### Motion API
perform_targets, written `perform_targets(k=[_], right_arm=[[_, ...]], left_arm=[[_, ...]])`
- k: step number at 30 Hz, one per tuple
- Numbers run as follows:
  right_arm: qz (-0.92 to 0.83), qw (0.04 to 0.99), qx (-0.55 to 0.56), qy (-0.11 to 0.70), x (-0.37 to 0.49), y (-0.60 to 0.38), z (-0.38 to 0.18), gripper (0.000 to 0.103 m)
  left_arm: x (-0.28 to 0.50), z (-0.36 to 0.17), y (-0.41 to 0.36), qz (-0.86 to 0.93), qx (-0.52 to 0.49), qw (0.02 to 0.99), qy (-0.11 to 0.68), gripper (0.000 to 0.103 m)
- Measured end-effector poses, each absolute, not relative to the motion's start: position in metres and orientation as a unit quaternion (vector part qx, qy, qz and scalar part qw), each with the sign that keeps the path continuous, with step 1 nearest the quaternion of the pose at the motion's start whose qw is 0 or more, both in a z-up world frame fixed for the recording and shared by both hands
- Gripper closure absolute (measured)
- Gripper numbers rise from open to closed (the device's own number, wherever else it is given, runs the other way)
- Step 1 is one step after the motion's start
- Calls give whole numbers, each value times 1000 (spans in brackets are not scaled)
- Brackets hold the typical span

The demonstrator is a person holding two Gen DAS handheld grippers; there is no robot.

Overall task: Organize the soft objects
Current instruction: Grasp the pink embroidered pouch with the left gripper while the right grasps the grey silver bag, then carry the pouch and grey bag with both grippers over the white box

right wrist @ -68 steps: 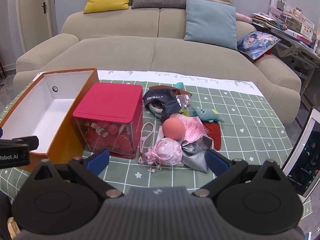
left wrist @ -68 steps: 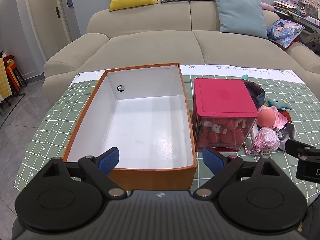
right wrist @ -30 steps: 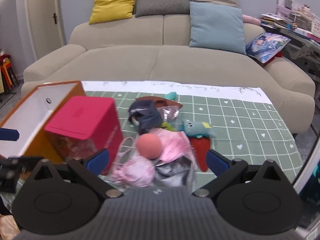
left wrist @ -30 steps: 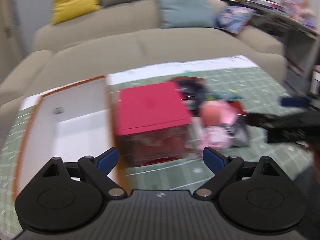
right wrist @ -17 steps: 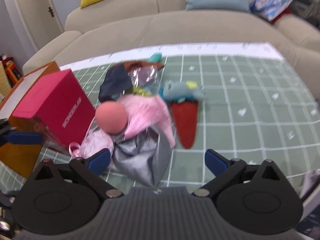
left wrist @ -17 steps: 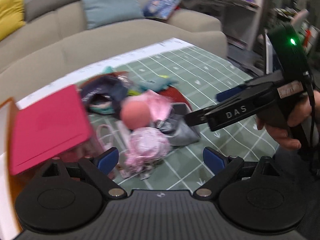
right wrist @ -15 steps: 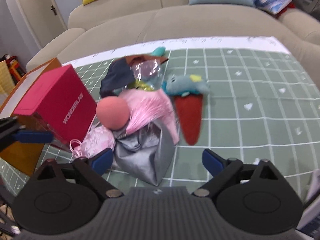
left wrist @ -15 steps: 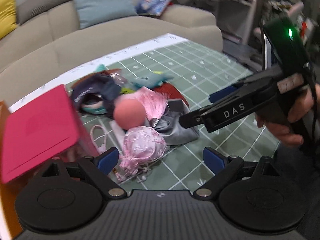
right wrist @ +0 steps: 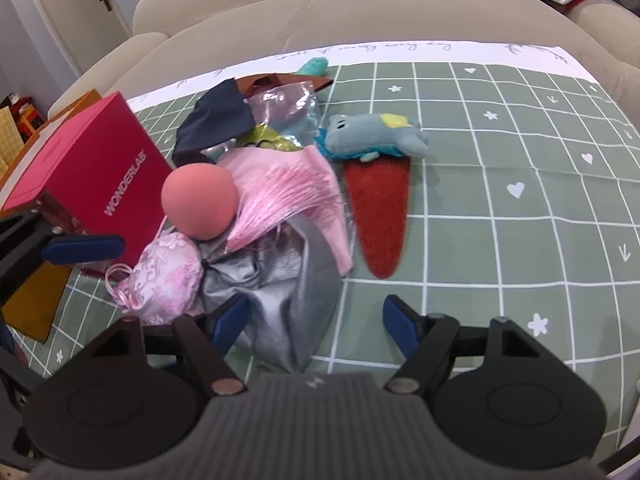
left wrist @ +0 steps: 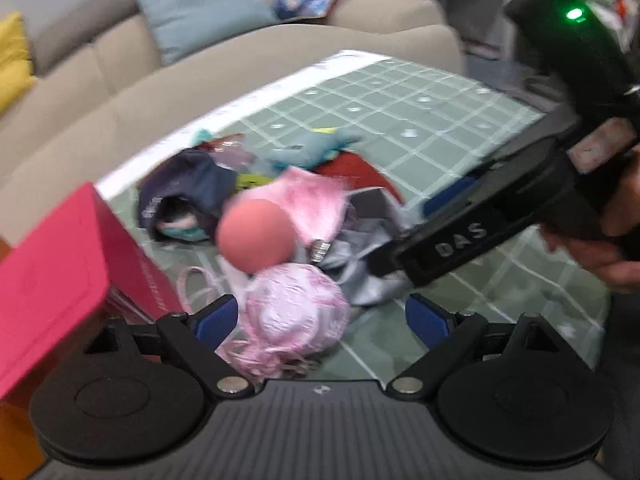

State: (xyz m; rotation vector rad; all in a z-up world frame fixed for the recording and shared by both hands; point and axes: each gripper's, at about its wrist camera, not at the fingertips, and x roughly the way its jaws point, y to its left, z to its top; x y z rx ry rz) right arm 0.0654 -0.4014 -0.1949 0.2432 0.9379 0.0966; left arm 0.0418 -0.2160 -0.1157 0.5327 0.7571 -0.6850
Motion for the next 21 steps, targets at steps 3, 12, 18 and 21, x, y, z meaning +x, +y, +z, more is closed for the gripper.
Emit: perform_targets(k=[3,12,18,21], right_arm=[[44,885,117,448,65,-403,-194,33],[63,889,122,437,68,-401,-196,64],[59,888,133,435,63,-403,-198,100],[55,892,136,428,59,-405,-193,102]], left_arm=[[42,-122,-226,-274,276,851,353,0],[42,-139,-242,-231,325,857,326,2],[52,-142,-230,-242,258,850,390,35],[54,-141,-225,-254,239,848,400,46]])
